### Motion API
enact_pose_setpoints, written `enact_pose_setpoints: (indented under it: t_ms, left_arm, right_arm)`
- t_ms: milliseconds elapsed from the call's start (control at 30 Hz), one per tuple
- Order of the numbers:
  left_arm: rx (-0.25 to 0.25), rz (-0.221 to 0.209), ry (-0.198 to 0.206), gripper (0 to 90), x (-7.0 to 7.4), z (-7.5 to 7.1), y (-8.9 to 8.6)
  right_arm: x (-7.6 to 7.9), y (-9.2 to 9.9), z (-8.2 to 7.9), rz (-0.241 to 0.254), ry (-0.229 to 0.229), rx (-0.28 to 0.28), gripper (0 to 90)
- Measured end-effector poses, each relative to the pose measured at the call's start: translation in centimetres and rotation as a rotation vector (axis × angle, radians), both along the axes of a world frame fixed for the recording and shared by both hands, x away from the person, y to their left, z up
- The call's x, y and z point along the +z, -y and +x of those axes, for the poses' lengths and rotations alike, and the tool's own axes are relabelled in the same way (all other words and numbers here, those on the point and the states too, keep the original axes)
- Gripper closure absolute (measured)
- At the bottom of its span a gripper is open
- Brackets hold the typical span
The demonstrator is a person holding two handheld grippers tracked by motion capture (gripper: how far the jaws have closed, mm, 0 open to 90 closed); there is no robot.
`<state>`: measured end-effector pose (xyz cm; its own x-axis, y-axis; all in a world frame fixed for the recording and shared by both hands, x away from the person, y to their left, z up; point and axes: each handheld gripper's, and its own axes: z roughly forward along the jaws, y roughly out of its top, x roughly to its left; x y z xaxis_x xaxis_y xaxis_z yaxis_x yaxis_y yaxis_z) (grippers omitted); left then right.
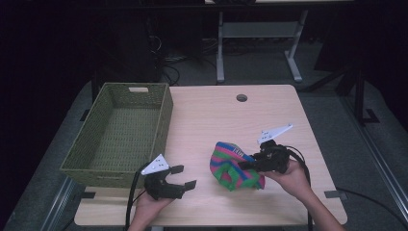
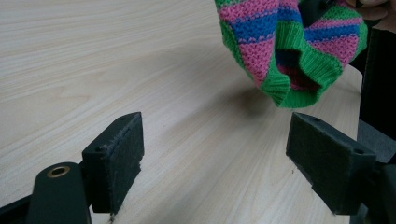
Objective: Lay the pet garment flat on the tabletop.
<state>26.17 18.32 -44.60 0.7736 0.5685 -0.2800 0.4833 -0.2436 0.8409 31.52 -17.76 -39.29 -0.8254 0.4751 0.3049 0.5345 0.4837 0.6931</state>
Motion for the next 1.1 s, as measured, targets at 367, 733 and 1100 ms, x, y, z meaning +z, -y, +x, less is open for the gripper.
enact_pose_setpoints:
  t_ms: [367, 733, 1100]
  left_arm:
    - [-0.001, 0.002, 0.000, 18.9, 0.0, 0.0, 0.0]
    - [0.000, 0.001, 0.000, 18.9, 0.0, 0.0, 0.0]
    - [-0.003, 0.002, 0.000, 18.9, 0.0, -0.1, 0.1]
  right_arm:
    - [-1.7, -0.3, 0.3, -0.018, -0.049, 0.000, 71.5]
    - [-3.4, -0.5, 1.3, -0.028, -0.098, -0.022, 71.3]
    - [-4.7, -0.3, 1.9, -0.055, -0.113, -0.046, 68.5]
